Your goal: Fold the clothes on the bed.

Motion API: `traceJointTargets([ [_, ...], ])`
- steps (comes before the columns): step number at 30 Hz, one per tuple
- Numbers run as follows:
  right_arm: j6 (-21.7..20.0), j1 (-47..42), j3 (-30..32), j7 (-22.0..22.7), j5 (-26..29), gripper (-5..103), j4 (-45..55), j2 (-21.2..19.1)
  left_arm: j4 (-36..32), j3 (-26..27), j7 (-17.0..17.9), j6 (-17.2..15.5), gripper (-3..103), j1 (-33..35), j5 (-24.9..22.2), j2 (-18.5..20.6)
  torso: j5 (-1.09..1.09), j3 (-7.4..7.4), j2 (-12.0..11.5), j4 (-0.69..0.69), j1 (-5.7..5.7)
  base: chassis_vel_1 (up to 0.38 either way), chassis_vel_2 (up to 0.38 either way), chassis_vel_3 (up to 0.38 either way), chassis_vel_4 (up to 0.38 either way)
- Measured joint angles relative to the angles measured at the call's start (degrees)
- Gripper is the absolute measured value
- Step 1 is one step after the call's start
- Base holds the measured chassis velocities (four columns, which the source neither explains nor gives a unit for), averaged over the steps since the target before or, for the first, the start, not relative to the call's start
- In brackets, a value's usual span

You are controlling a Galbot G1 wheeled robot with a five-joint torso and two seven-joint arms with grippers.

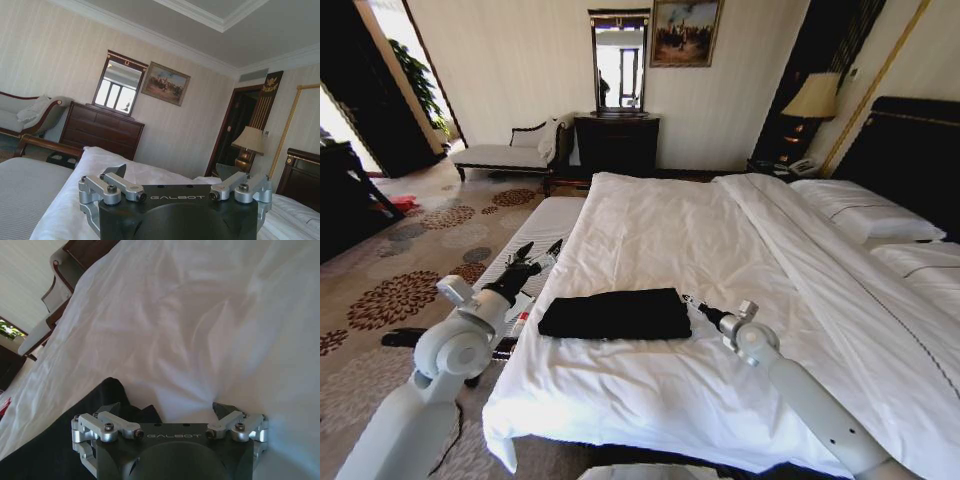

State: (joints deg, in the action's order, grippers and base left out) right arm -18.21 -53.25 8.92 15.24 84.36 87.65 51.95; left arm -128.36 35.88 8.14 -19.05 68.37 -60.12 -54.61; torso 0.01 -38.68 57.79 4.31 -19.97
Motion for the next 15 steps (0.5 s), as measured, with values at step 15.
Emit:
traceJointTargets([
  [15,0.3,-2.9,-0.3,-0.3,0.4,100,4.5,1.1,-0.5,0.3,1.6,-0.6,100,1.2,0.8,-1.4,-0.02,0.01,0.0,0.01,0.01,0.000,0.000,0.000,0.000],
])
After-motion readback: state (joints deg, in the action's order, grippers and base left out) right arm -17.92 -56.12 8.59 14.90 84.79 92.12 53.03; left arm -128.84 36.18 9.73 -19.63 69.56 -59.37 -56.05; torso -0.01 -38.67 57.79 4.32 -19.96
